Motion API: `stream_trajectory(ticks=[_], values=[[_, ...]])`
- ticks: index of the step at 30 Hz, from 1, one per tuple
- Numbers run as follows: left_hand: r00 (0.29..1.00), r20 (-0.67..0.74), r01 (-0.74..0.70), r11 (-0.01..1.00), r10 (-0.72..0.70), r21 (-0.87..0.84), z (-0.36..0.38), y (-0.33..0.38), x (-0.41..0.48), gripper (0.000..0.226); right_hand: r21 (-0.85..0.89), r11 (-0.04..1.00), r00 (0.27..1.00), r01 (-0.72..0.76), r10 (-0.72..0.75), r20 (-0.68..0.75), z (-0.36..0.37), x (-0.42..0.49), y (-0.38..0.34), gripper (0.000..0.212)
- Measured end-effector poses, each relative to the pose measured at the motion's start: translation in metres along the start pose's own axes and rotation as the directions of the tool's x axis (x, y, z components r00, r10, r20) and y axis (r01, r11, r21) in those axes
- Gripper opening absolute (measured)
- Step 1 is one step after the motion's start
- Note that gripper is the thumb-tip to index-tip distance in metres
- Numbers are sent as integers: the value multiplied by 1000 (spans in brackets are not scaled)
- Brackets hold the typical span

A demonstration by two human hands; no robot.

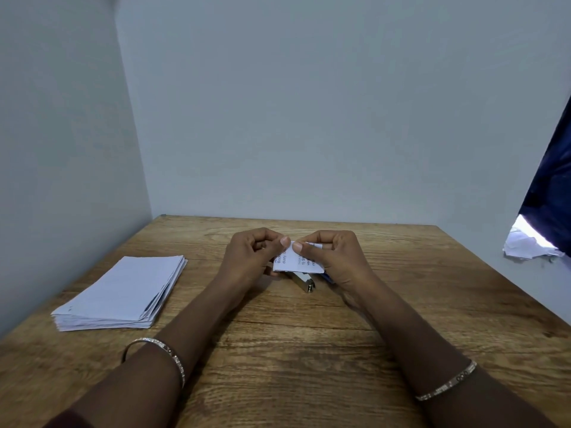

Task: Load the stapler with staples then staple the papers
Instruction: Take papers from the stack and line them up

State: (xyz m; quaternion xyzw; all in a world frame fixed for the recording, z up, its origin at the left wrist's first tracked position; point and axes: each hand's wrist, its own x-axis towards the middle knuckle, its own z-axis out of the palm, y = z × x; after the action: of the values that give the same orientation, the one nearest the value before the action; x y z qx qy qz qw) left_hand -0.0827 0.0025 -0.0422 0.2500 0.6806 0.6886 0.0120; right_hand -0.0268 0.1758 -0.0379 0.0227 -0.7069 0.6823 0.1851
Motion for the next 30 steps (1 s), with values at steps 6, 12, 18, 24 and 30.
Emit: stream_trajectory(ticks=[6, 12, 18, 24, 30], values=[[993, -50, -93, 979, 103, 184, 2, -2, 1, 14, -14, 1000, 1000, -7, 7, -14, 2, 1, 0, 16], [999, 30, 38, 997, -40, 66, 4, -1, 0, 19, -52, 999, 1000, -6, 5, -10, 1, 0, -1, 10], [983, 92, 161, 986, -157, -43, 2, -2, 1, 36, -92, 996, 1000, 11, -13, -22, -1, 0, 0, 17], [988, 63, 146, 984, -140, -104, 4, -4, 0, 37, -104, 995, 999, -7, 3, -34, 0, 1, -1, 20], [996, -27, 86, 994, -88, -74, 3, 0, 2, 23, -118, 992, 998, -40, 34, -49, 5, 2, -4, 18]])
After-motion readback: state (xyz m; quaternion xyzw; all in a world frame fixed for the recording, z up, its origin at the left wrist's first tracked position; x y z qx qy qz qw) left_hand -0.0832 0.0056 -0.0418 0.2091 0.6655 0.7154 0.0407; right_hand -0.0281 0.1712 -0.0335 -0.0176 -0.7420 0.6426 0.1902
